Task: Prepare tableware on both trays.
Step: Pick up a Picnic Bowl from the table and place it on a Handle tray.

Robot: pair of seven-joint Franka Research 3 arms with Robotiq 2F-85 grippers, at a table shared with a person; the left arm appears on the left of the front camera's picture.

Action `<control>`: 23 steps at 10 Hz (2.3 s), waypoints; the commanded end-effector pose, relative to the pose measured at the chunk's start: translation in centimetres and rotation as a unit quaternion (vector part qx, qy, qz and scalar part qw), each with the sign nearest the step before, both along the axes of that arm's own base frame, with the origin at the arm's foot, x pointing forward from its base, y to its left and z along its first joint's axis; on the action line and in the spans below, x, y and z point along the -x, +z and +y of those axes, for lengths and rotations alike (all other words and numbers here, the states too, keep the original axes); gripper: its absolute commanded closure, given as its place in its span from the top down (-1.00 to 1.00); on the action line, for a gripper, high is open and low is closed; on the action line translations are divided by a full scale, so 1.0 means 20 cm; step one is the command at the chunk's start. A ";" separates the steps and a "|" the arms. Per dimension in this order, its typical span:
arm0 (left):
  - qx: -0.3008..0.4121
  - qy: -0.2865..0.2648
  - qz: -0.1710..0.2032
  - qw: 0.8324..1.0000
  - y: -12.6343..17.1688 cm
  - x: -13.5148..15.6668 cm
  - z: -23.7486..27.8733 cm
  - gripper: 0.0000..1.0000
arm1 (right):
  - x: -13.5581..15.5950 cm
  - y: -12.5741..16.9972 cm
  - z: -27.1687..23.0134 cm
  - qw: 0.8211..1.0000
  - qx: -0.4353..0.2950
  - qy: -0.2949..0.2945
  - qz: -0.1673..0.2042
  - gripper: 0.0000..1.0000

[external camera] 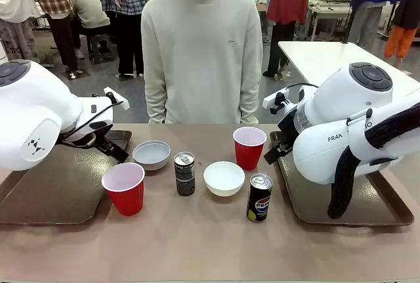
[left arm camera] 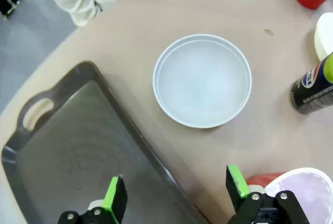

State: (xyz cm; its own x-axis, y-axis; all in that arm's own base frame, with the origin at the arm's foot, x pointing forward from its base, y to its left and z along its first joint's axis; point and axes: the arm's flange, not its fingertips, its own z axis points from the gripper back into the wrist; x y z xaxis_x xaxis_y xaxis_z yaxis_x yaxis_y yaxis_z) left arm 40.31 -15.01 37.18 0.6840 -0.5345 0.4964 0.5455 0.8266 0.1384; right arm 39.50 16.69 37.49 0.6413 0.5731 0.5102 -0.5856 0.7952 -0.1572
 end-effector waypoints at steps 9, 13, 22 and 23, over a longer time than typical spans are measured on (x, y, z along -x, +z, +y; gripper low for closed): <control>0.000 0.000 0.000 1.000 0.00 0.00 0.00 1.00 | 0.00 0.00 0.00 1.000 0.000 0.000 0.000 1.00; 0.000 0.000 0.000 1.000 0.00 0.00 0.00 1.00 | 0.00 0.00 0.00 1.000 0.000 0.000 0.000 1.00; -0.012 -0.064 -0.013 0.998 0.59 0.46 0.21 1.00 | 0.60 0.70 -0.17 0.993 0.105 -0.018 0.043 1.00; 0.000 -0.088 0.028 0.996 0.59 0.53 0.25 1.00 | 0.68 0.64 -0.22 0.987 0.122 -0.010 0.100 1.00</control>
State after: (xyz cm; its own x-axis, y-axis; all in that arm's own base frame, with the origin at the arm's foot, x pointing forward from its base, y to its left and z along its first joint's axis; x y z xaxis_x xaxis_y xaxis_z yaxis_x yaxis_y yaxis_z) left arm 33.60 -12.12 51.20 0.6027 -0.6302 0.4895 0.6376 0.7492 0.1795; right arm 27.43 13.26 52.55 0.7076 0.6327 0.3148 -0.5675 0.7742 -0.2804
